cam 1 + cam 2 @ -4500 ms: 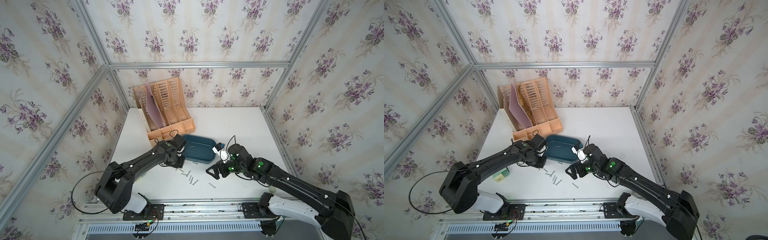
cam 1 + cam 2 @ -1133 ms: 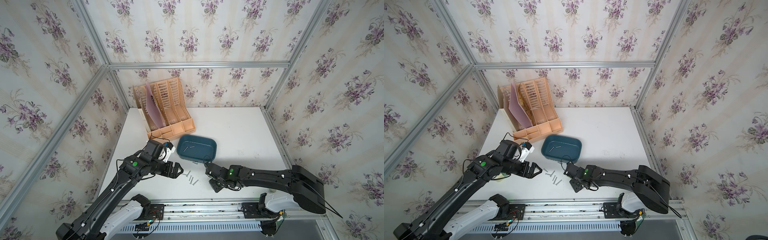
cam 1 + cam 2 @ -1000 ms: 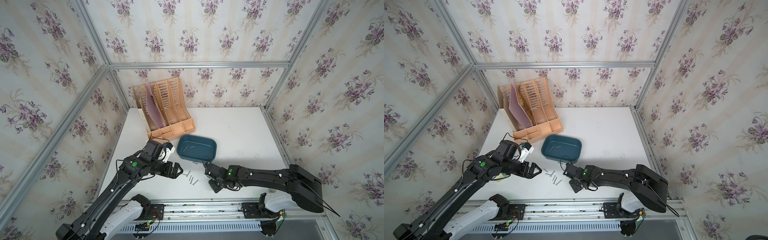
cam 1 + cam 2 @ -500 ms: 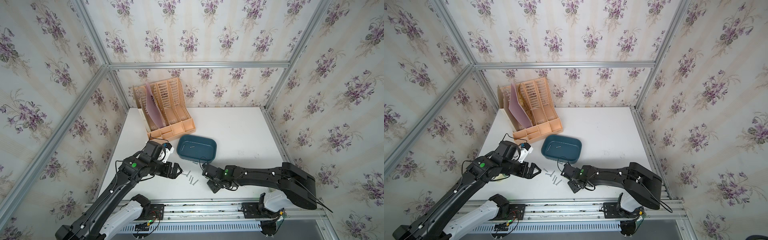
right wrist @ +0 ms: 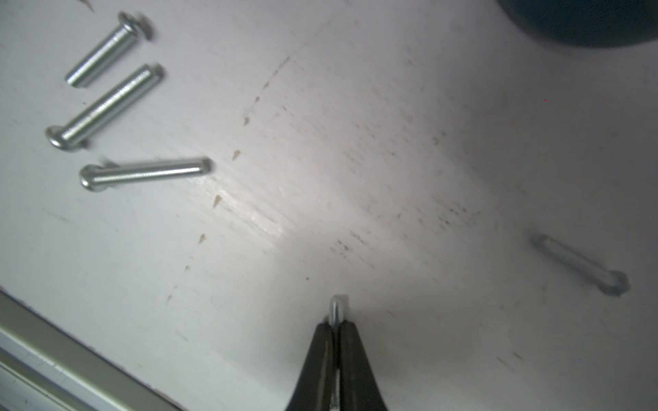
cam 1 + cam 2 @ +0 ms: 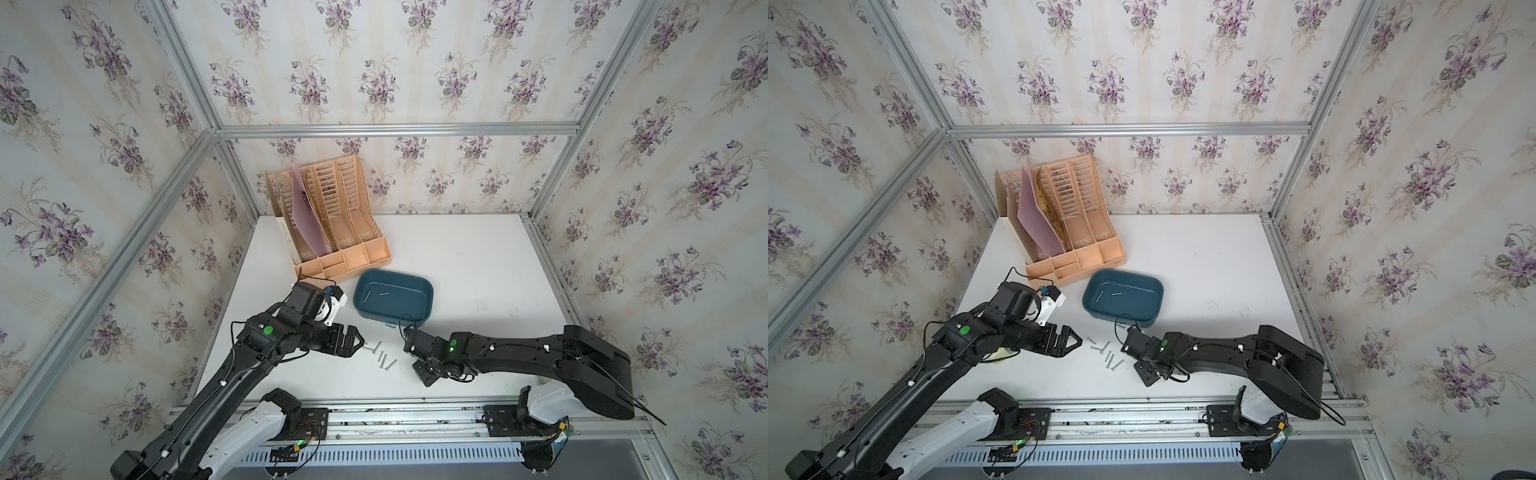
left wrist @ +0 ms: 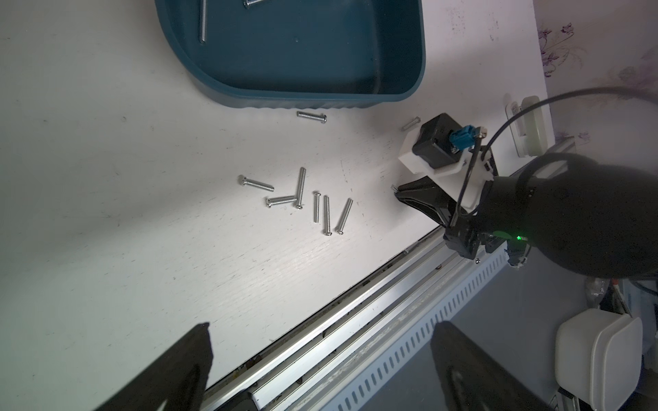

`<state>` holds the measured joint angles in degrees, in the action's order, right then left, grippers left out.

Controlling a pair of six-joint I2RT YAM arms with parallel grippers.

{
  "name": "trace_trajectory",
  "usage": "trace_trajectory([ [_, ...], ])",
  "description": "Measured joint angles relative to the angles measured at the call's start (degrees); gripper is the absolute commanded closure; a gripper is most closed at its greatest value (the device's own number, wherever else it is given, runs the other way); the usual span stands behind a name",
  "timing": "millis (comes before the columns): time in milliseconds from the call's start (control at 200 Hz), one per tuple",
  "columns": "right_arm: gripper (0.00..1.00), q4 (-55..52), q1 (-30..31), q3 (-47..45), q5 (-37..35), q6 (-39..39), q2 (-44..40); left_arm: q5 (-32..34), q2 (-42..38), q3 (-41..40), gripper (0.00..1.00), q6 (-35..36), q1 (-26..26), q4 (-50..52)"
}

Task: Put the screws on the desktop into the storage box
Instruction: Pick up the screw from the center of the board, then place the screw in the storage box.

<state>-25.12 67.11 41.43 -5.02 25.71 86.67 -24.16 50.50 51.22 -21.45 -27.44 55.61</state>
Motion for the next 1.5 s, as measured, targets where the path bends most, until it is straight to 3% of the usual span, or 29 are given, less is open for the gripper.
trace_trajectory([
  [475, 1.00, -1.20, -0.04, 0.52, 1.22, 1.09, -5.70, 0.37, 1.03, 0.00, 0.01, -0.02, 0.00, -0.50],
  [859, 1.00, -3.89, -4.24, 9.86, 1.29, -1.99, -8.48, 1.53, 2.60, 0.00, 0.01, -0.48, 0.00, -2.69],
  [1464, 1.00, -2.99, -16.61, 27.58, 3.98, -12.35, 4.37, 5.14, 3.93, -0.02, 0.01, -1.03, -0.02, -2.73],
  [1504, 0.94, -2.95, -17.07, 28.37, 4.22, -12.63, 5.29, 5.31, 3.93, -0.11, 0.01, -1.03, -0.02, -2.75],
])
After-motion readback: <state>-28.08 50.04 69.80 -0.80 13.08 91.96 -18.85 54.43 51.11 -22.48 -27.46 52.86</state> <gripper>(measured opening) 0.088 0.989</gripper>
